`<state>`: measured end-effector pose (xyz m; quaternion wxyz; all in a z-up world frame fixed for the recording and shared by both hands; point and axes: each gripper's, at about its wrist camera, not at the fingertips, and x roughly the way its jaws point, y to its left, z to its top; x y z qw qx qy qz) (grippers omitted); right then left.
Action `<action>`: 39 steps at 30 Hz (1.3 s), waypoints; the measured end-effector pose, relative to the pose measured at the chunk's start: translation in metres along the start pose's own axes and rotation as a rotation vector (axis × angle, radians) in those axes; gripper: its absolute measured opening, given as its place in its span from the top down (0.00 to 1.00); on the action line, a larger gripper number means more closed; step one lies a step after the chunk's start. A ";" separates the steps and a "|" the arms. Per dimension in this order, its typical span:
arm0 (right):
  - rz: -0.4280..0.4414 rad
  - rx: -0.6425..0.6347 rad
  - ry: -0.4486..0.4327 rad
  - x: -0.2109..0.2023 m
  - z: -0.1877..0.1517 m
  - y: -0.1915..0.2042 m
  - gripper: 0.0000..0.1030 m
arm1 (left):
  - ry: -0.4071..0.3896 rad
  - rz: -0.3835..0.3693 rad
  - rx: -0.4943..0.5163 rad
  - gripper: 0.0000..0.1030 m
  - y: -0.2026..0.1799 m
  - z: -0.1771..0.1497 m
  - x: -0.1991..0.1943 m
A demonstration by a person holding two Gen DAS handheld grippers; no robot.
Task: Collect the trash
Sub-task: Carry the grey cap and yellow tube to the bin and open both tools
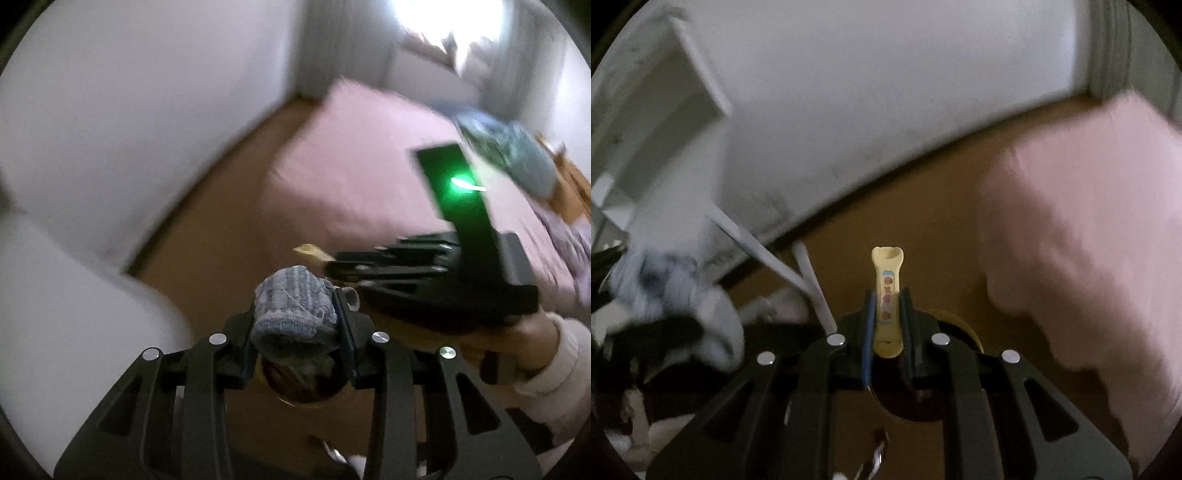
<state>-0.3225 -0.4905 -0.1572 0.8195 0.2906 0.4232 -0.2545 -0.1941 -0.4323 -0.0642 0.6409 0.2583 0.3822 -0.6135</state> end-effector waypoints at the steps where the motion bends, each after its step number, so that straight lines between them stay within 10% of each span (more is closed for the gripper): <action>1: 0.002 0.032 0.045 0.016 -0.007 -0.013 0.86 | 0.041 -0.013 0.007 0.65 -0.006 -0.003 0.018; 13: 0.068 0.406 0.488 0.177 -0.100 -0.118 0.86 | 0.561 0.045 -0.099 0.65 0.022 -0.088 0.248; 23: 0.105 0.504 0.453 0.170 -0.108 -0.139 0.85 | 0.568 0.001 -0.151 0.56 0.021 -0.081 0.256; 24: 0.119 0.535 0.441 0.168 -0.107 -0.140 0.75 | 0.567 -0.004 -0.156 0.47 0.022 -0.081 0.250; 25: 0.124 0.564 0.429 0.165 -0.106 -0.144 0.44 | 0.555 -0.006 -0.169 0.21 0.021 -0.080 0.247; 27: 0.103 0.596 0.376 0.151 -0.102 -0.152 0.09 | 0.503 0.008 -0.187 0.09 0.016 -0.078 0.233; 32: -0.132 0.619 0.223 0.093 -0.081 -0.165 0.09 | 0.367 -0.020 -0.127 0.09 -0.003 -0.058 0.189; 36: -0.533 0.523 -0.230 -0.024 -0.052 -0.134 0.07 | 0.022 0.031 -0.001 0.08 -0.027 -0.028 0.081; 39: -0.577 0.345 -0.569 -0.091 -0.039 -0.081 0.06 | -0.204 0.149 0.049 0.06 -0.026 -0.022 -0.005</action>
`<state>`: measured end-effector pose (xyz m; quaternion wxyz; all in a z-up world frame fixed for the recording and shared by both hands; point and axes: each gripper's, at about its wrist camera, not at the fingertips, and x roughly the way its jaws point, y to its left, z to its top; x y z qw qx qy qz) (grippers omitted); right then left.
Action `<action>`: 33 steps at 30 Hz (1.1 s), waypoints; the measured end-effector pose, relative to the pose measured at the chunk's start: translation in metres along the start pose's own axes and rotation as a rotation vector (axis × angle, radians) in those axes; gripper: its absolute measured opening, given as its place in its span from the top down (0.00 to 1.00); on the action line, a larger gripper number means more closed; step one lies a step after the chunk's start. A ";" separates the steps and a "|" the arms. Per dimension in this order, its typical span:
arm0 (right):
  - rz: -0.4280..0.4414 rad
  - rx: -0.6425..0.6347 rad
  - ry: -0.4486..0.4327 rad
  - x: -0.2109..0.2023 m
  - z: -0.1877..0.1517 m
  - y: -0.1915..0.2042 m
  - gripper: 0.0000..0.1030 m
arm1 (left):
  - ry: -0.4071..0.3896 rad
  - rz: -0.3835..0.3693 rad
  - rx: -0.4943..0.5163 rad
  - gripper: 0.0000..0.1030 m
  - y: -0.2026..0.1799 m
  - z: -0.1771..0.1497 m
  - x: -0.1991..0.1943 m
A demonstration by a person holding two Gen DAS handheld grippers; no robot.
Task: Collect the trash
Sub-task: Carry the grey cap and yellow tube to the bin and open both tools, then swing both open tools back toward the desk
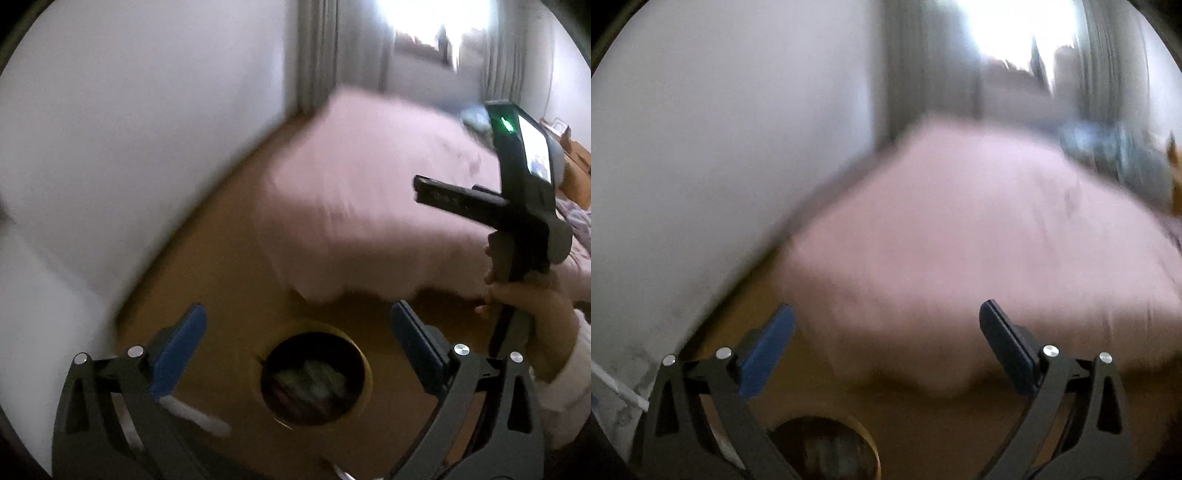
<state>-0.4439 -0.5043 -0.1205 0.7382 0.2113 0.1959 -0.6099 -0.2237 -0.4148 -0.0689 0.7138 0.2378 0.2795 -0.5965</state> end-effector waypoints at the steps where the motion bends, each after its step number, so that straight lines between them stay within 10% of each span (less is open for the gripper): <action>1: 0.046 -0.038 -0.036 -0.011 0.004 0.009 0.06 | -0.036 0.024 -0.005 0.06 0.009 0.003 -0.017; 5: 0.125 -0.186 0.122 -0.008 -0.003 0.056 0.06 | -0.097 0.118 -0.120 0.06 0.076 0.000 -0.082; 12: -0.164 -0.628 -0.155 -0.075 -0.014 0.186 0.06 | -0.088 0.591 -0.317 0.06 0.206 -0.072 -0.201; 19: 0.512 -0.673 -0.010 -0.177 -0.033 0.348 0.06 | 0.053 0.963 -0.654 0.06 0.319 -0.198 -0.315; 24: 0.853 -0.818 0.164 -0.243 -0.076 0.478 0.06 | 0.059 1.021 -0.764 0.06 0.339 -0.254 -0.358; 33: 0.809 -0.951 0.217 -0.289 -0.157 0.604 0.06 | 0.073 0.938 -0.788 0.06 0.370 -0.278 -0.359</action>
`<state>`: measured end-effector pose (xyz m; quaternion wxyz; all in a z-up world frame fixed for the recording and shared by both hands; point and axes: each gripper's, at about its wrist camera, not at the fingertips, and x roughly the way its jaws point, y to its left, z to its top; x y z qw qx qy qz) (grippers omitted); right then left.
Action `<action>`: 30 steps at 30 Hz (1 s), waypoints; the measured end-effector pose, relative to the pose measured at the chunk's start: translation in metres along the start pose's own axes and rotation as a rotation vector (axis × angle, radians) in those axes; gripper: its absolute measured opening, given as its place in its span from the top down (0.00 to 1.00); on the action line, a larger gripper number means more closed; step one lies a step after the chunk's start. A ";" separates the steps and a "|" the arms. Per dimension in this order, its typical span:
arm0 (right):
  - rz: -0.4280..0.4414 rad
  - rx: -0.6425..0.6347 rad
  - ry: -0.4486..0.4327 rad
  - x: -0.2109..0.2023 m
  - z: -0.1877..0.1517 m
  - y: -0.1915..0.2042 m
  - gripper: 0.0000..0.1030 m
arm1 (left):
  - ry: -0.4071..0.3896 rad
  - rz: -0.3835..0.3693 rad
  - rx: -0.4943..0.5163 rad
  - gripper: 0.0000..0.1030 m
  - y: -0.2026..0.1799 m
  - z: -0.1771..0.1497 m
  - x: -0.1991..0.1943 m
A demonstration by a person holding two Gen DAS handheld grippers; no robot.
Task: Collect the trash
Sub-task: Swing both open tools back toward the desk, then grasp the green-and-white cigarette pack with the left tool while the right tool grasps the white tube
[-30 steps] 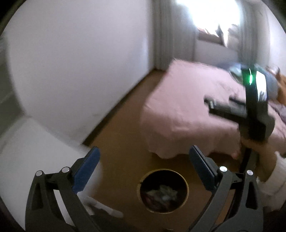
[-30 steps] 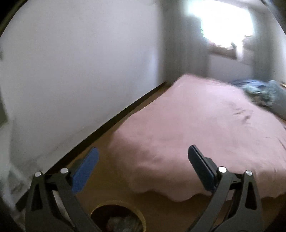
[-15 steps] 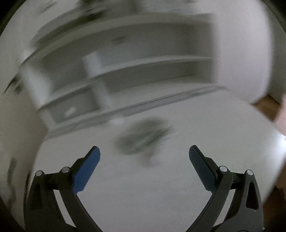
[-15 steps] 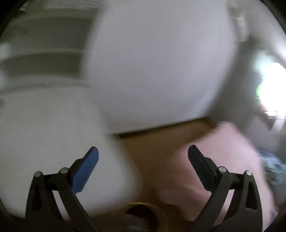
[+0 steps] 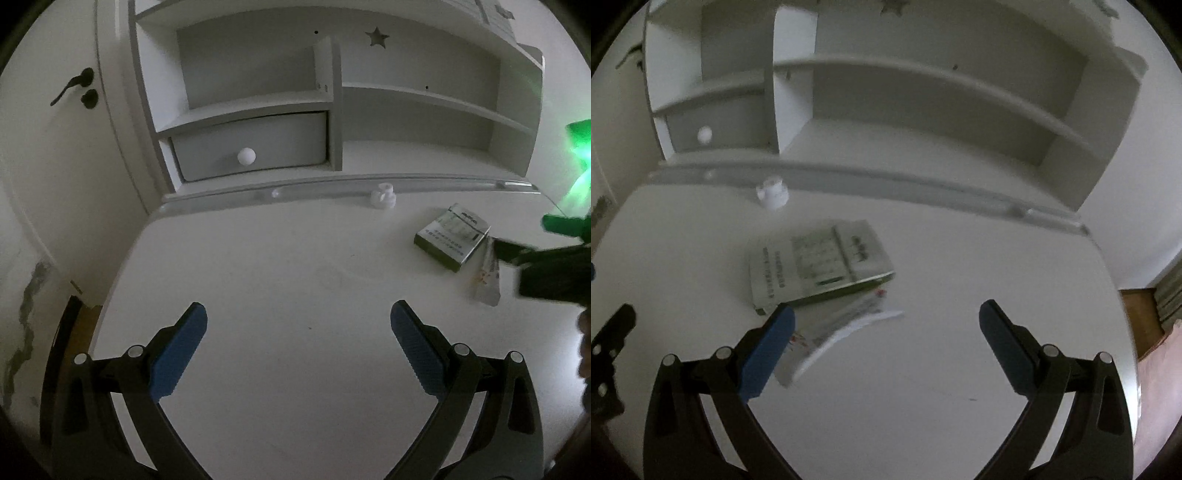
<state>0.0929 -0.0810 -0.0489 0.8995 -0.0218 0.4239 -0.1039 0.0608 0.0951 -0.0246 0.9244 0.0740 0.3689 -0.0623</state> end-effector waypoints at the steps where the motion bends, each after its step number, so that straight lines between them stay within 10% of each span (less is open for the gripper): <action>1: -0.009 -0.006 0.015 0.006 -0.001 0.001 0.06 | 0.004 -0.005 0.005 0.06 0.002 0.000 0.005; 12: -0.041 0.065 0.087 0.025 -0.004 -0.087 0.06 | -0.013 -0.148 0.218 0.06 -0.062 0.047 0.047; 18: 0.023 0.035 0.118 0.029 -0.002 -0.089 0.06 | 0.023 -0.221 0.422 0.06 -0.111 0.057 0.072; 30: 0.026 0.008 0.113 0.035 -0.004 -0.082 0.06 | 0.085 -0.311 0.471 0.06 -0.135 0.055 0.098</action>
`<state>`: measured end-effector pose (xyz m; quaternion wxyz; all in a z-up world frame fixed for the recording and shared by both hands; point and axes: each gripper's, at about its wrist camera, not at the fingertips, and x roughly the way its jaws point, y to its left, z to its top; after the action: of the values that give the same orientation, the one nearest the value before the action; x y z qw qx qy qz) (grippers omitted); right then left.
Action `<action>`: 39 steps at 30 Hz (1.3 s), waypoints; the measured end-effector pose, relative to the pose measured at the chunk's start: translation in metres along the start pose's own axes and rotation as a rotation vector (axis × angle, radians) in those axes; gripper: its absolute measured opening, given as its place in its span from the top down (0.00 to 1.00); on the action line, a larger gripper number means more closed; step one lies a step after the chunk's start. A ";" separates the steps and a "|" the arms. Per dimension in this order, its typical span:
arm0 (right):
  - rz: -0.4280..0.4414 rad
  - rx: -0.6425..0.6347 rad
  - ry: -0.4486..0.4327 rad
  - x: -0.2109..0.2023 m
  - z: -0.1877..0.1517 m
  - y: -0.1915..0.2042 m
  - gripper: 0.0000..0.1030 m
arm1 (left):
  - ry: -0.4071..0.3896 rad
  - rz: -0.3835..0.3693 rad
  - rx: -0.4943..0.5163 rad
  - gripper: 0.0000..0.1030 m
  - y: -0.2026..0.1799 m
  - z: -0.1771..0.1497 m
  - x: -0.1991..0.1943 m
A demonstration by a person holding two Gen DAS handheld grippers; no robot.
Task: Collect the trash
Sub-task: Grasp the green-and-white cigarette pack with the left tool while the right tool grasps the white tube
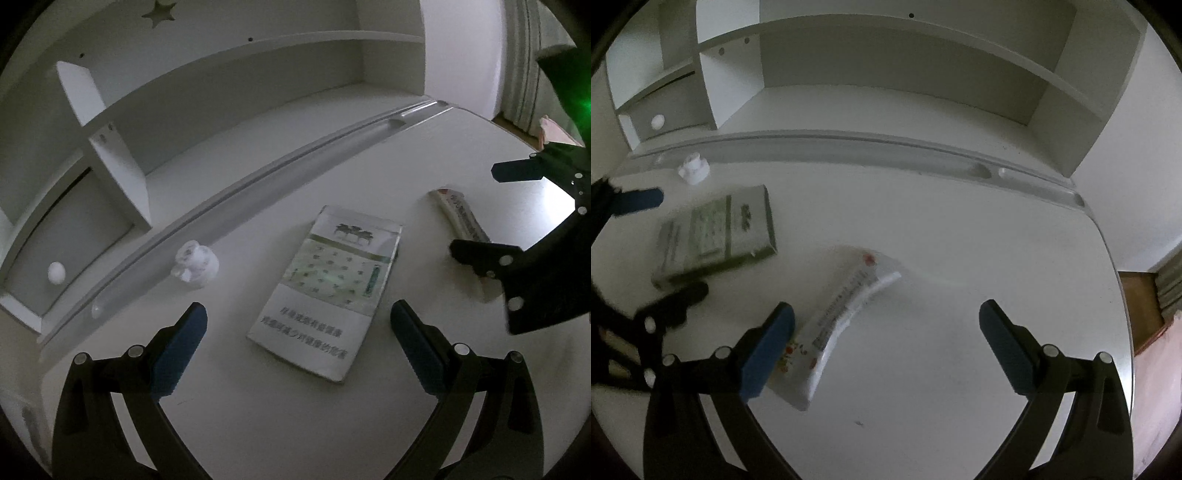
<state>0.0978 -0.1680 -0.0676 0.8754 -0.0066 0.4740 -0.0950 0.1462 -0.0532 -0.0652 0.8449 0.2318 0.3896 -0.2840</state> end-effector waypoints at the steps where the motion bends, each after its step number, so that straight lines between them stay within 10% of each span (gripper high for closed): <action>1: 0.020 -0.001 0.009 0.000 -0.003 -0.007 0.06 | 0.001 -0.002 0.006 0.06 -0.001 0.001 0.001; 13: 0.153 -0.034 0.064 0.005 -0.007 -0.033 0.06 | 0.038 -0.151 -0.035 0.07 -0.003 0.008 0.009; 17: 0.169 -0.072 0.040 0.005 -0.001 -0.025 0.14 | 0.022 -0.141 -0.046 0.34 -0.001 0.013 0.009; 20: 0.184 -0.072 0.031 0.000 -0.001 -0.021 0.35 | 0.019 -0.157 -0.011 0.40 -0.007 0.016 0.009; 22: 0.195 -0.084 0.018 -0.006 -0.001 -0.017 0.83 | 0.023 -0.163 -0.005 0.42 -0.011 0.018 0.008; 39: 0.224 -0.040 -0.052 -0.034 -0.017 -0.040 0.85 | 0.008 -0.168 -0.018 0.45 -0.042 0.031 -0.024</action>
<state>0.0588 -0.2002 -0.0451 0.8922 0.0268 0.4507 0.0132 0.1222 -0.0954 -0.0356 0.8184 0.1918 0.4137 -0.3496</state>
